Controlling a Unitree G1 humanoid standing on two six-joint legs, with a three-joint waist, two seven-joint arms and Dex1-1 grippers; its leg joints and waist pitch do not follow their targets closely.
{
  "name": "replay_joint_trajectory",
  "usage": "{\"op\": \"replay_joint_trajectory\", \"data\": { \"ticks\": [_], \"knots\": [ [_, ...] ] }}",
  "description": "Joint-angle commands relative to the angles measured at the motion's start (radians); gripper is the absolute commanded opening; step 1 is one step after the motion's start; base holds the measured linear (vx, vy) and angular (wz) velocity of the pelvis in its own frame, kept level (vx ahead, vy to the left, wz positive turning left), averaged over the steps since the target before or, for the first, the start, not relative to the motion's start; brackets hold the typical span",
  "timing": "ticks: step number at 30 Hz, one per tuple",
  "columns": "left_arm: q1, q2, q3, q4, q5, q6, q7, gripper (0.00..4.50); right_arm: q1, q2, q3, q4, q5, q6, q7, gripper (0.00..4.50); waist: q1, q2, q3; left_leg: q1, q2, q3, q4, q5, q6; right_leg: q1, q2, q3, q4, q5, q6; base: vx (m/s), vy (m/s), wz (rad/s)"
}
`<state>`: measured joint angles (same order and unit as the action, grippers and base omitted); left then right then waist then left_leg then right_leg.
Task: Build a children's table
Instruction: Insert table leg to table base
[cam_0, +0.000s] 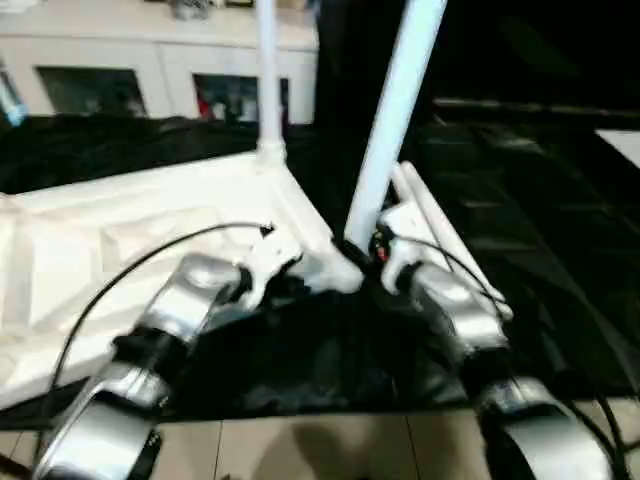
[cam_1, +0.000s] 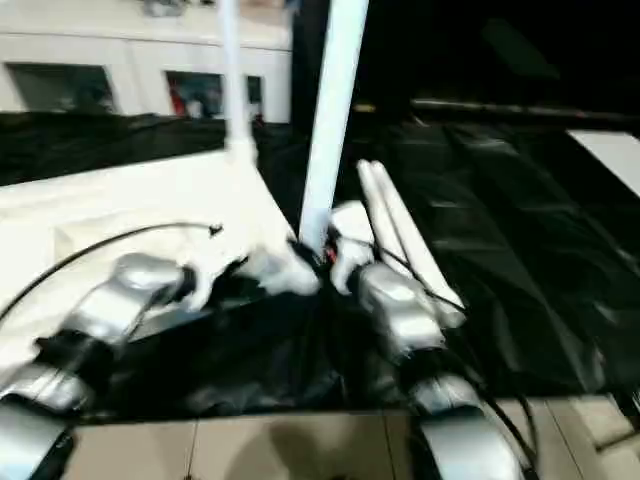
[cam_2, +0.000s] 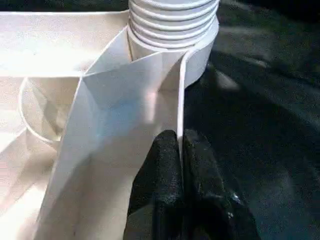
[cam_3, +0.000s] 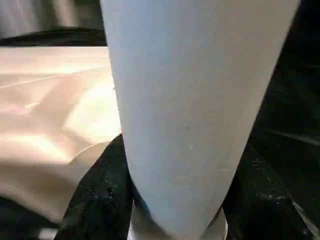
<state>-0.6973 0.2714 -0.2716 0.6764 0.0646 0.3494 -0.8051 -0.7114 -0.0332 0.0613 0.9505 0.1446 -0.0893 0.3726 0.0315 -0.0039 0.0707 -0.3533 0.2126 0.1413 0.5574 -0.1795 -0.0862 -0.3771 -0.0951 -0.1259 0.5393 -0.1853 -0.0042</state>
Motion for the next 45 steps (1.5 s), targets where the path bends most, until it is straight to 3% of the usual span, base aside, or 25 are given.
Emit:
{"op": "replay_joint_trajectory", "data": {
  "ticks": [1,2,3,4,5,6,7,9,10,11,13,20,30,45],
  "knots": [
    [-0.076,-0.022,0.075,0.0,0.021,0.06,0.172,0.0,0.015,0.028,-0.034,0.183,-0.02,0.09,-0.145,1.91,0.062,0.02,-0.044,-0.03,0.08,0.031,-0.21,-0.825,-0.004,0.069,-0.009,0.068,0.147,-0.219,-0.074,-0.076,-0.033,0.09],
    [-0.078,-0.025,0.075,0.001,0.022,0.064,0.177,0.0,0.011,0.031,-0.037,0.188,-0.019,0.091,-0.152,1.91,0.039,-0.024,-0.052,0.032,0.045,0.04,-0.146,-0.728,-0.003,0.015,-0.027,0.104,0.081,-0.367,-0.057,0.055,-0.12,0.22],
    [-0.086,-0.047,0.079,-0.004,0.02,0.089,0.204,0.0,-0.015,0.045,-0.051,0.214,-0.02,0.089,-0.205,1.91,0.047,-0.045,-0.048,0.096,-0.022,0.024,0.037,-0.465,-0.014,-0.084,-0.117,0.104,-0.096,-0.899,-0.035,0.055,-0.12,0.22],
    [-0.09,-0.053,0.08,-0.004,0.019,0.096,0.212,0.0,-0.023,0.049,-0.055,0.223,-0.021,0.087,-0.22,1.91,0.055,-0.047,-0.054,0.052,-0.016,0.015,0.036,-0.314,0.006,-0.042,-0.142,0.129,-0.098,-0.952,-0.028,0.137,-0.108,-0.12],
    [-0.096,-0.068,0.075,0.003,0.025,0.098,0.237,0.0,-0.047,0.062,-0.074,0.251,-0.015,0.086,-0.264,1.91,0.075,-0.041,-0.078,-0.043,0.001,-0.002,-0.031,-0.104,-0.007,0.052,-0.114,0.114,-0.034,-0.751,-0.03,0.106,-0.036,-0.34],
    [-0.098,-0.07,0.072,0.008,0.026,0.097,0.241,0.0,-0.054,0.065,-0.078,0.26,-0.014,0.084,-0.272,1.91,0.077,-0.021,-0.082,-0.031,0.015,0.003,-0.059,-0.063,-0.036,0.026,-0.063,0.093,-0.006,-0.424,-0.065,0.106,-0.036,-0.34],
    [-0.098,-0.07,0.072,0.008,0.027,0.097,0.242,0.0,-0.055,0.066,-0.08,0.261,-0.012,0.084,-0.273,1.91,0.076,-0.013,-0.078,-0.012,0.014,0.011,-0.061,-0.177,-0.051,0.006,-0.042,0.088,-0.002,-0.296,-0.108,0.06,-0.027,-0.09],
    [-0.097,-0.071,0.072,0.01,0.026,0.098,0.246,0.0,-0.066,0.073,-0.094,0.271,0.0,0.083,-0.282,1.91,0.069,-0.018,-0.07,-0.007,0.01,0.015,-0.064,-0.314,-0.059,0.002,-0.042,0.087,-0.009,-0.335,-0.136,0.0,0.0,0.0],
    [-0.094,-0.067,0.072,0.007,0.025,0.102,0.246,0.0,-0.073,0.077,-0.092,0.277,-0.005,0.078,-0.276,1.91,0.069,-0.019,-0.074,-0.009,0.008,0.013,-0.066,-0.355,-0.056,0.009,-0.044,0.085,-0.012,-0.379,-0.135,0.0,0.0,0.0],
    [-0.091,-0.064,0.073,0.004,0.026,0.104,0.246,0.0,-0.075,0.078,-0.091,0.282,-0.01,0.077,-0.274,1.91,0.068,-0.021,-0.074,-0.004,0.009,0.014,-0.066,-0.366,-0.047,0.005,-0.046,0.087,-0.019,-0.392,-0.13,0.0,0.0,0.0],
    [-0.089,-0.062,0.074,0.001,0.026,0.106,0.246,0.0,-0.077,0.079,-0.09,0.285,-0.014,0.076,-0.273,1.91,0.066,-0.019,-0.074,-0.01,0.011,0.012,-0.072,-0.349,-0.043,0.012,-0.045,0.085,-0.018,-0.374,-0.127,0.0,0.0,0.0],
    [-0.075,-0.049,0.069,-0.022,0.023,0.114,0.236,0.0,-0.099,0.083,-0.106,0.314,-0.031,0.071,-0.275,1.91,0.058,-0.021,-0.072,-0.009,0.011,0.014,-0.073,-0.356,-0.044,0.011,-0.045,0.085,-0.023,-0.381,-0.127,0.0,0.0,0.0],
    [-0.057,-0.04,0.043,-0.05,0.022,0.097,0.189,0.0,-0.12,0.074,-0.04,0.331,-0.111,0.097,-0.185,1.91,0.058,-0.027,-0.071,-0.01,0.013,0.016,-0.072,-0.339,-0.037,0.012,-0.048,0.085,-0.024,-0.4,-0.12,0.0,0.0,0.0],
    [-0.035,-0.021,0.013,-0.096,0.014,0.109,0.121,0.0,-0.129,0.069,-0.073,0.341,-0.106,0.142,-0.167,1.91,0.054,-0.021,-0.073,-0.007,0.016,0.022,-0.07,-0.304,-0.049,0.015,-0.042,0.088,-0.014,-0.314,-0.15,0.0,0.0,0.0]
  ]
}}
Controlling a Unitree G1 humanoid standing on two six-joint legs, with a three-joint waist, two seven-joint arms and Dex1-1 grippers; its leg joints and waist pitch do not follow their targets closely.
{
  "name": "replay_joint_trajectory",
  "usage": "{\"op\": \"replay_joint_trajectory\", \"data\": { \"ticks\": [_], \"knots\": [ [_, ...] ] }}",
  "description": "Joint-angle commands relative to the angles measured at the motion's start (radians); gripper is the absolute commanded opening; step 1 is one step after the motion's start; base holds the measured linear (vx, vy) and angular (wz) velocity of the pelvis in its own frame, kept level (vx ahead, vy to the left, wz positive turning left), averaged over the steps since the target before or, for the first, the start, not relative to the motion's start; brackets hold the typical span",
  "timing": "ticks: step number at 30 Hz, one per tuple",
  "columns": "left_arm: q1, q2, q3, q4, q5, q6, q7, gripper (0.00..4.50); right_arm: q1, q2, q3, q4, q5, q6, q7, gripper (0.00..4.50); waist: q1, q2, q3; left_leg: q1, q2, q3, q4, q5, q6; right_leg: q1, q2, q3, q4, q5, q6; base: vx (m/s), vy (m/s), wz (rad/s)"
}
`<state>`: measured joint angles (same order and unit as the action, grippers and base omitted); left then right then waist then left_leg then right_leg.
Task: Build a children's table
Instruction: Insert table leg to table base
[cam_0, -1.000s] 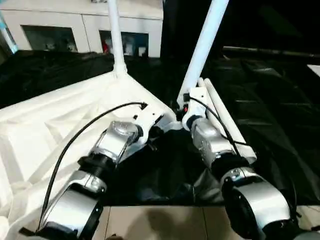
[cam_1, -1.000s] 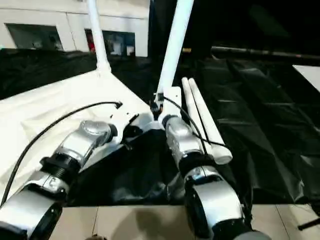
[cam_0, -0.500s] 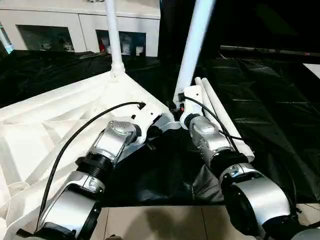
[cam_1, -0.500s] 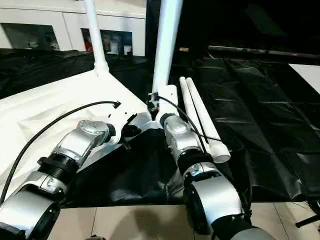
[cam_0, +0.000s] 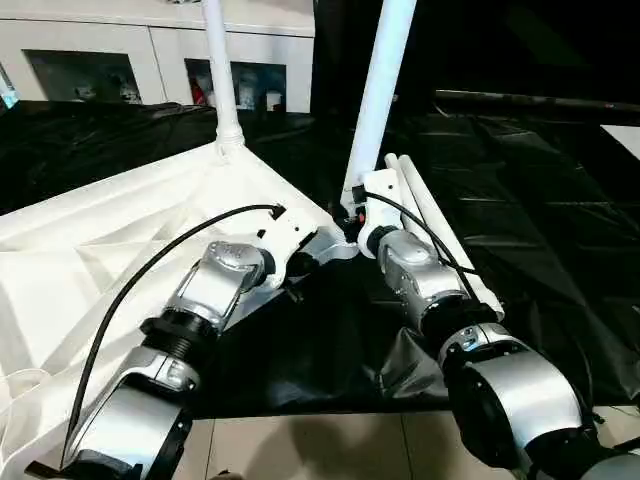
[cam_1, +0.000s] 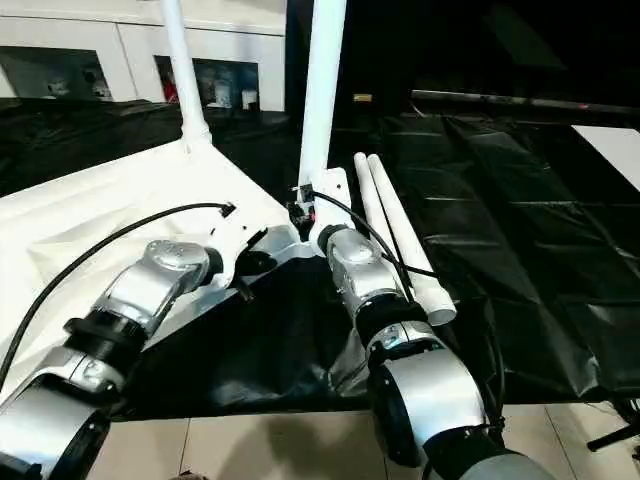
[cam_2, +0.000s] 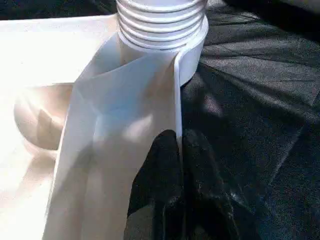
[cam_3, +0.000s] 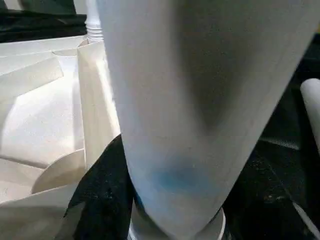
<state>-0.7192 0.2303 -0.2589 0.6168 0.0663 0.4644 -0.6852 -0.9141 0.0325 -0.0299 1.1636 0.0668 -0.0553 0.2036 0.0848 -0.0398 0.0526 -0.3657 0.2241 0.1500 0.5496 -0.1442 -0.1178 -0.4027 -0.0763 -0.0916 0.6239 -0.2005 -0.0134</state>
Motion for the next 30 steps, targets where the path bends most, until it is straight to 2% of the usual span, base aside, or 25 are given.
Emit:
{"op": "replay_joint_trajectory", "data": {
  "ticks": [1,7,9,17,20,27,30],
  "knots": [
    [-0.012,0.018,-0.001,-0.038,0.012,-0.007,-0.002,0.0,0.075,0.005,0.02,0.128,-0.029,0.108,0.003,1.91,0.001,0.015,-0.055,0.006,0.005,0.013,-0.062,-0.34,-0.017,0.04,-0.061,0.054,-0.098,-0.299,-0.142,0.0,0.0,0.0],
    [-0.013,0.028,-0.008,-0.037,0.015,-0.02,-0.016,0.0,0.07,0.004,0.004,0.122,-0.016,0.114,0.031,1.91,0.0,0.016,-0.056,0.007,0.005,0.014,-0.062,-0.341,-0.018,0.042,-0.06,0.055,-0.097,-0.291,-0.146,0.0,0.0,0.0],
    [-0.012,0.035,-0.008,-0.037,0.017,-0.025,-0.02,0.0,0.065,0.001,-0.004,0.12,-0.015,0.117,0.037,2.47,0.0,0.016,-0.057,0.007,0.005,0.014,-0.061,-0.333,-0.017,0.043,-0.06,0.055,-0.097,-0.281,-0.149,0.0,0.0,0.0],
    [-0.013,0.035,-0.008,-0.035,0.017,-0.026,-0.02,0.0,0.064,0.001,-0.005,0.12,-0.016,0.117,0.037,2.47,0.0,0.017,-0.058,0.008,0.005,0.016,-0.06,-0.313,-0.017,0.045,-0.059,0.055,-0.091,-0.236,-0.167,0.0,0.0,0.0],
    [-0.008,0.044,-0.008,-0.037,0.018,-0.033,-0.026,0.0,0.049,-0.006,-0.016,0.118,-0.012,0.107,0.023,2.9,0.0,0.015,-0.058,0.008,0.005,0.016,-0.06,-0.316,-0.017,0.045,-0.06,0.055,-0.093,-0.254,-0.162,0.0,0.0,0.0],
    [-0.006,0.051,-0.01,-0.036,0.018,-0.043,-0.032,0.0,0.034,-0.007,-0.032,0.107,-0.001,0.093,0.058,3.42,0.002,0.017,-0.064,0.006,0.004,0.018,-0.055,-0.265,-0.011,0.051,-0.059,0.056,-0.083,-0.155,-0.188,0.0,0.0,0.0],
    [-0.006,0.055,-0.011,-0.035,0.018,-0.047,-0.035,0.0,0.029,-0.008,-0.034,0.105,0.0,0.089,0.072,3.74,0.001,0.019,-0.063,0.006,0.005,0.018,-0.055,-0.262,-0.008,0.052,-0.06,0.055,-0.082,-0.16,-0.188,0.0,0.0,0.0]
  ]
}}
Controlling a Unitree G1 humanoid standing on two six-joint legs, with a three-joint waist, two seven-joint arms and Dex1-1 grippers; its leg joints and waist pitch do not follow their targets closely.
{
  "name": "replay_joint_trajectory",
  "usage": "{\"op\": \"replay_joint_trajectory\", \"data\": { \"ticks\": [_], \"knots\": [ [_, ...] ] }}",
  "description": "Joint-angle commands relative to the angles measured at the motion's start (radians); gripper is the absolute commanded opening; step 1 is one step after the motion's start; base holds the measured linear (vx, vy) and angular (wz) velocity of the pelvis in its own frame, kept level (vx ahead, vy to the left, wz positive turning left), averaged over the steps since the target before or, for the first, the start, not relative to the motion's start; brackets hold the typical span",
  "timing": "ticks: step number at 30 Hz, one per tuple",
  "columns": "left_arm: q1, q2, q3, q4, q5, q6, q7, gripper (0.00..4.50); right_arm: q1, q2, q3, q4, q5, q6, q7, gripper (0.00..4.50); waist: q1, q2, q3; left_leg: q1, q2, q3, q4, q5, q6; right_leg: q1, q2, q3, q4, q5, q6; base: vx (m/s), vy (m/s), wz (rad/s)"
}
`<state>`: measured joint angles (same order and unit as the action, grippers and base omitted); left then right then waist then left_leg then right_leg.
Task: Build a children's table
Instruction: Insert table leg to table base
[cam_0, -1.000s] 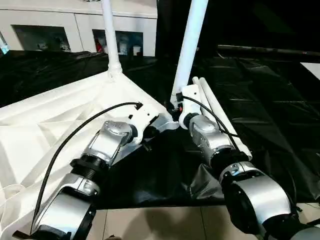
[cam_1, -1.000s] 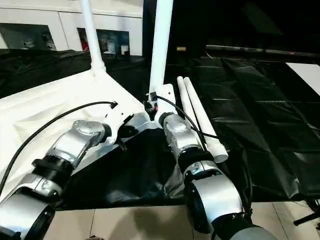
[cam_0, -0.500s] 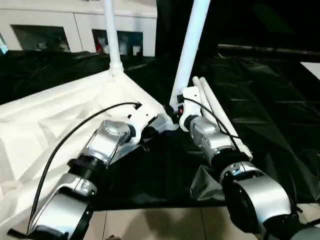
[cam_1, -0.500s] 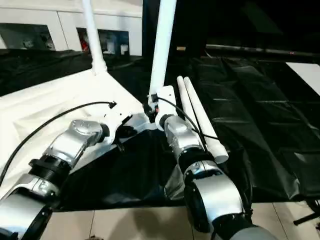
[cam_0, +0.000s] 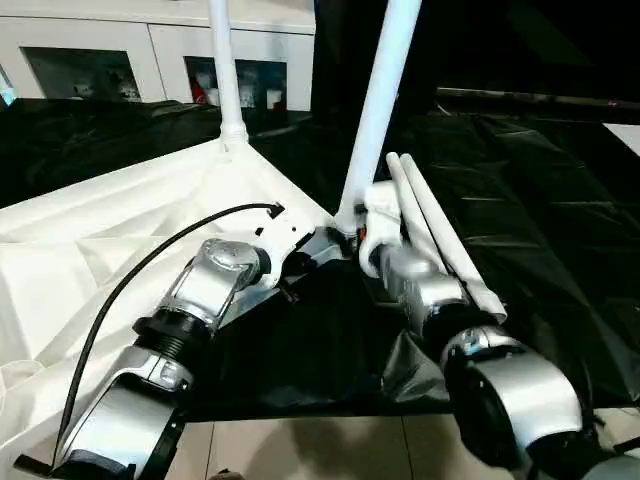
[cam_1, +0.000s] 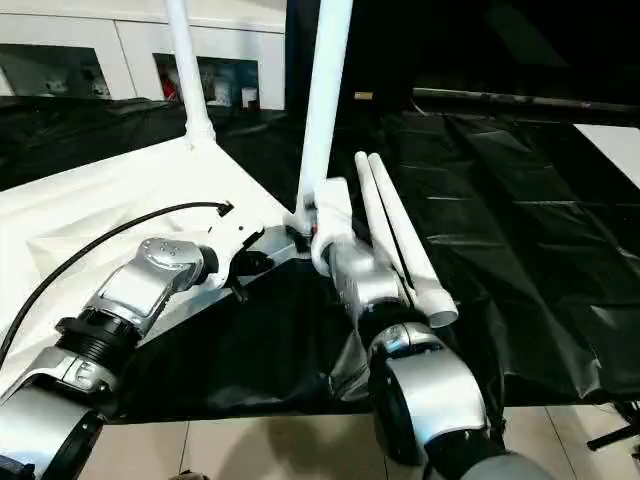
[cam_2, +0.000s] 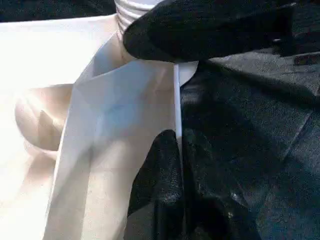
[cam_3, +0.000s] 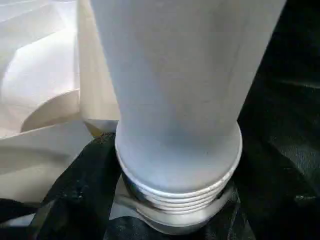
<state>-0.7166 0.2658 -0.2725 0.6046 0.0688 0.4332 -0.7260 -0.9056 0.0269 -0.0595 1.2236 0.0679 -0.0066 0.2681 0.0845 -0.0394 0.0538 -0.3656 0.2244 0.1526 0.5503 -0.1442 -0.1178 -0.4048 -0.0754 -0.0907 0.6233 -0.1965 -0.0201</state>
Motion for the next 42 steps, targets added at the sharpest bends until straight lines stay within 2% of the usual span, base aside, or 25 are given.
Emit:
{"op": "replay_joint_trajectory", "data": {
  "ticks": [1,9,17,20,25,27,28,33,34,42],
  "knots": [
    [-0.008,0.02,0.003,-0.022,0.016,-0.016,0.006,0.0,0.02,-0.003,-0.005,0.045,-0.001,0.039,0.009,3.84,0.0,0.018,-0.063,0.006,0.005,0.015,-0.056,-0.264,-0.008,0.053,-0.06,0.054,-0.082,-0.166,-0.183,0.0,0.0,0.0],
    [-0.002,0.029,0.003,-0.027,0.016,-0.024,0.002,0.0,0.007,-0.008,-0.013,0.028,0.002,0.028,0.052,4.47,0.001,0.017,-0.066,0.005,0.004,0.017,-0.052,-0.237,-0.002,0.058,-0.059,0.054,-0.076,-0.118,-0.2,0.0,0.0,0.0],
    [0.003,0.047,0.0,-0.021,0.018,-0.045,-0.02,0.0,0.034,-0.034,0.029,-0.054,-0.016,0.04,0.174,4.47,0.002,0.017,-0.067,0.005,0.004,0.017,-0.049,-0.218,0.012,0.061,-0.058,0.054,-0.073,-0.086,-0.21,0.0,0.0,0.0],
    [0.008,0.055,-0.001,-0.023,0.014,-0.057,-0.036,0.0,0.06,-0.051,0.051,-0.106,-0.021,0.061,0.229,4.47,0.002,0.017,-0.068,0.005,0.004,0.018,-0.047,-0.193,0.021,0.064,-0.056,0.054,-0.069,-0.044,-0.22,0.0,0.0,0.0],
    [0.029,0.08,-0.007,-0.035,0.007,-0.097,-0.081,0.0,0.164,-0.132,0.101,-0.314,-0.029,0.151,0.339,4.47,0.006,0.012,-0.071,0.003,0.004,0.017,-0.044,-0.149,0.038,0.07,-0.055,0.053,-0.063,0.019,-0.219,0.0,0.0,0.0],
    [0.04,0.092,-0.012,-0.045,0.0,-0.111,-0.108,0.0,0.21,-0.166,0.117,-0.405,-0.031,0.183,0.366,4.47,0.005,0.013,-0.073,0.003,0.002,0.019,-0.042,-0.152,0.037,0.07,-0.057,0.054,-0.063,0.015,-0.224,0.0,0.0,0.0],
    [0.047,0.097,-0.012,-0.052,-0.005,-0.12,-0.124,0.0,0.235,-0.182,0.122,-0.457,-0.027,0.203,0.381,4.47,0.005,0.01,-0.071,0.002,0.003,0.018,-0.044,-0.163,0.034,0.071,-0.057,0.054,-0.066,-0.012,-0.214,0.0,0.0,0.0],
    [0.062,0.098,0.007,-0.063,-0.018,-0.146,-0.122,0.0,0.305,-0.215,0.119,-0.614,0.007,0.266,0.425,4.47,0.008,0.008,-0.069,0.006,0.002,0.019,-0.044,-0.177,0.033,0.069,-0.055,0.054,-0.072,-0.055,-0.194,0.0,0.0,0.0],
    [0.065,0.093,0.03,-0.059,-0.021,-0.176,-0.088,0.0,0.355,-0.226,0.104,-0.735,0.045,0.324,0.439,4.47,0.011,0.007,-0.068,0.006,0.002,0.019,-0.043,-0.183,0.037,0.069,-0.055,0.055,-0.076,-0.068,-0.181,0.0,0.0,0.0],
    [0.051,0.091,0.051,-0.031,-0.015,-0.229,-0.047,0.0,0.424,-0.229,0.081,-0.9,0.086,0.432,0.414,4.47,0.01,0.012,-0.069,0.005,0.001,0.017,-0.045,-0.194,0.02,0.066,-0.055,0.054,-0.078,-0.107,-0.167,0.0,0.0,0.0]
  ]
}}
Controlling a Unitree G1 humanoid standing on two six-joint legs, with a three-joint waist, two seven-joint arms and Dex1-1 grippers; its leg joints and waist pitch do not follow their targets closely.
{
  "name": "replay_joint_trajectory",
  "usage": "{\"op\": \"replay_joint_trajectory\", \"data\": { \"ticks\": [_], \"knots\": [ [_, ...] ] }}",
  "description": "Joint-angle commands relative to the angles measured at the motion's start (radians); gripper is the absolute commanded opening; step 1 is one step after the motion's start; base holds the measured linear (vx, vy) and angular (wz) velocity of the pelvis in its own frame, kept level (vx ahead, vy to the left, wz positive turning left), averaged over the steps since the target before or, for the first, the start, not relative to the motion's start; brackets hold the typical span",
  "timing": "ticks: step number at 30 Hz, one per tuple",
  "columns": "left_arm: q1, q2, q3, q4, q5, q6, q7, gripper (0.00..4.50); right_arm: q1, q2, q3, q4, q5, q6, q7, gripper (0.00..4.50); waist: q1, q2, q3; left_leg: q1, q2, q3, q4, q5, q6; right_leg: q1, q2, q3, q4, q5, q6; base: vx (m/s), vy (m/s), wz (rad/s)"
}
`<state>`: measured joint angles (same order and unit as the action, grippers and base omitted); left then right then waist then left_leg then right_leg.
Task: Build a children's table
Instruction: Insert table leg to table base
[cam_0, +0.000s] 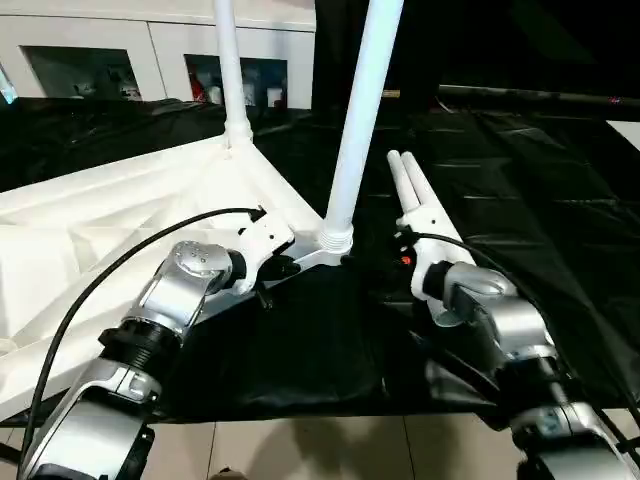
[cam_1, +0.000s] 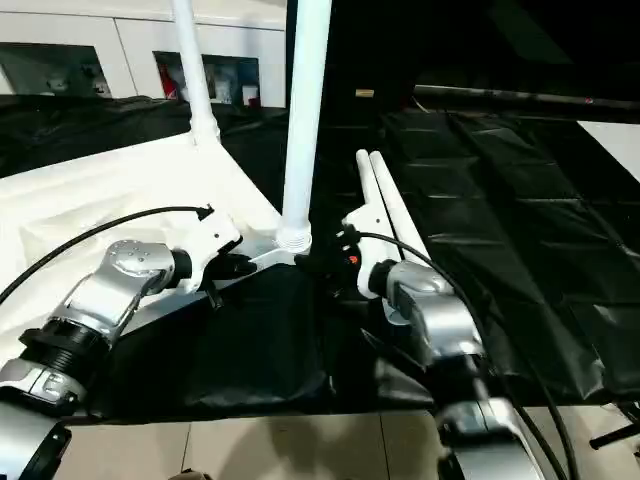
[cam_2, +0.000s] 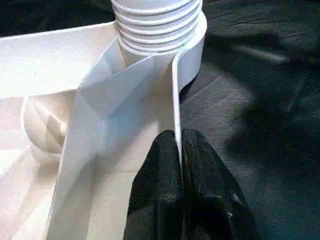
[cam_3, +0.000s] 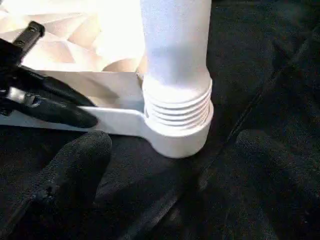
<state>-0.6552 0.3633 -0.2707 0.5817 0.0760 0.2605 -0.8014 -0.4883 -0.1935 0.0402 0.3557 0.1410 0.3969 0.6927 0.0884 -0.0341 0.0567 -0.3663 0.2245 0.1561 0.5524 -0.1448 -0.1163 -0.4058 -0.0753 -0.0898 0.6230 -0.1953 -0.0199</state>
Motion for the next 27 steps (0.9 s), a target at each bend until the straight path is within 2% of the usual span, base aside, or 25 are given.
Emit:
{"op": "replay_joint_trajectory", "data": {
  "ticks": [1,12,13,15,17,18,19,20,21,23,24,25,27],
  "knots": [
    [-0.014,-0.008,0.053,-0.005,-0.026,-0.056,0.026,0.0,0.009,-0.008,-0.02,-0.043,0.013,0.039,-0.018,4.47,0.006,0.011,-0.072,0.005,0.0,0.013,-0.046,-0.187,0.017,0.066,-0.055,0.053,-0.076,-0.103,-0.172,0.0,0.0,0.0],
    [-0.027,-0.012,0.046,0.009,-0.03,-0.044,0.008,0.0,0.016,-0.015,0.003,-0.066,-0.011,0.052,-0.058,4.47,0.007,0.011,-0.074,0.004,-0.002,0.014,-0.041,-0.152,0.019,0.071,-0.055,0.053,-0.069,-0.037,-0.187,0.0,0.0,0.0],
    [-0.027,-0.011,0.04,0.013,-0.027,-0.044,0.001,0.0,0.016,-0.018,0.004,-0.068,-0.009,0.058,-0.066,4.47,0.007,0.012,-0.074,0.007,-0.002,0.014,-0.043,-0.174,0.017,0.073,-0.055,0.053,-0.07,-0.059,-0.186,0.0,0.0,0.0],
    [-0.027,-0.009,0.032,0.02,-0.018,-0.043,-0.01,0.0,0.014,-0.021,0.006,-0.064,-0.008,0.059,-0.07,4.47,0.007,0.015,-0.07,0.02,0.001,0.014,-0.051,-0.281,0.006,0.077,-0.055,0.05,-0.081,-0.189,-0.174,0.0,0.0,0.0],
    [-0.025,-0.011,0.035,0.02,-0.022,-0.041,-0.015,0.0,0.017,-0.024,0.014,-0.069,-0.011,0.059,-0.071,4.47,0.004,0.018,-0.063,0.04,-0.001,0.017,-0.06,-0.399,0.019,0.083,-0.046,0.041,-0.1,-0.353,-0.164,0.0,0.0,0.0],
    [-0.025,-0.011,0.035,0.02,-0.022,-0.041,-0.016,0.0,0.018,-0.024,0.015,-0.07,-0.011,0.059,-0.071,4.47,0.003,0.02,-0.062,0.047,-0.001,0.018,-0.061,-0.416,0.026,0.084,-0.045,0.039,-0.107,-0.385,-0.165,0.0,0.0,0.0],
    [-0.026,-0.01,0.034,0.019,-0.022,-0.04,-0.018,0.0,0.019,-0.024,0.017,-0.072,-0.011,0.06,-0.07,4.47,0.006,0.02,-0.056,0.012,-0.012,0.002,-0.069,-0.433,0.076,0.113,-0.061,0.008,-0.119,-0.506,-0.128,0.0,0.0,0.0],
    [-0.027,-0.01,0.033,0.018,-0.021,-0.037,-0.02,0.0,0.02,-0.026,0.024,-0.075,-0.013,0.06,-0.067,4.47,0.005,0.022,-0.062,0.007,-0.015,-0.003,-0.061,-0.404,0.104,0.126,-0.079,0.001,-0.133,-0.554,-0.107,0.023,0.008,0.2],
    [-0.028,-0.01,0.032,0.019,-0.021,-0.037,-0.02,0.0,0.02,-0.026,0.027,-0.075,-0.013,0.059,-0.064,4.47,0.006,0.024,-0.066,-0.008,-0.016,-0.007,-0.058,-0.339,0.125,0.146,-0.083,-0.007,-0.137,-0.524,-0.109,0.023,0.008,0.2],
    [-0.029,-0.011,0.032,0.021,-0.021,-0.037,-0.02,0.0,0.019,-0.027,0.03,-0.074,-0.014,0.059,-0.063,4.47,0.005,0.029,-0.068,-0.011,-0.014,-0.012,-0.059,-0.279,0.148,0.159,-0.079,-0.02,-0.137,-0.456,-0.12,0.065,0.012,0.23],
    [-0.03,-0.011,0.032,0.022,-0.021,-0.037,-0.02,0.0,0.018,-0.028,0.031,-0.073,-0.014,0.059,-0.063,4.47,0.003,0.028,-0.071,-0.019,-0.016,-0.015,-0.056,-0.252,0.159,0.168,-0.075,-0.024,-0.135,-0.419,-0.127,0.074,0.013,0.23],
    [-0.032,-0.012,0.032,0.025,-0.02,-0.034,-0.02,0.0,0.016,-0.028,0.033,-0.072,-0.013,0.059,-0.063,4.47,-0.002,0.037,-0.076,-0.008,-0.016,-0.022,-0.052,-0.203,0.196,0.171,-0.067,-0.041,-0.127,-0.311,-0.167,0.09,0.018,0.29],
    [-0.032,-0.011,0.031,0.025,-0.019,-0.035,-0.021,0.0,0.015,-0.029,0.034,-0.07,-0.013,0.059,-0.063,4.47,-0.004,0.039,-0.08,-0.007,-0.018,-0.027,-0.046,-0.16,0.225,0.18,-0.063,-0.049,-0.121,-0.246,-0.184,0.097,0.02,0.33]
  ]
}}
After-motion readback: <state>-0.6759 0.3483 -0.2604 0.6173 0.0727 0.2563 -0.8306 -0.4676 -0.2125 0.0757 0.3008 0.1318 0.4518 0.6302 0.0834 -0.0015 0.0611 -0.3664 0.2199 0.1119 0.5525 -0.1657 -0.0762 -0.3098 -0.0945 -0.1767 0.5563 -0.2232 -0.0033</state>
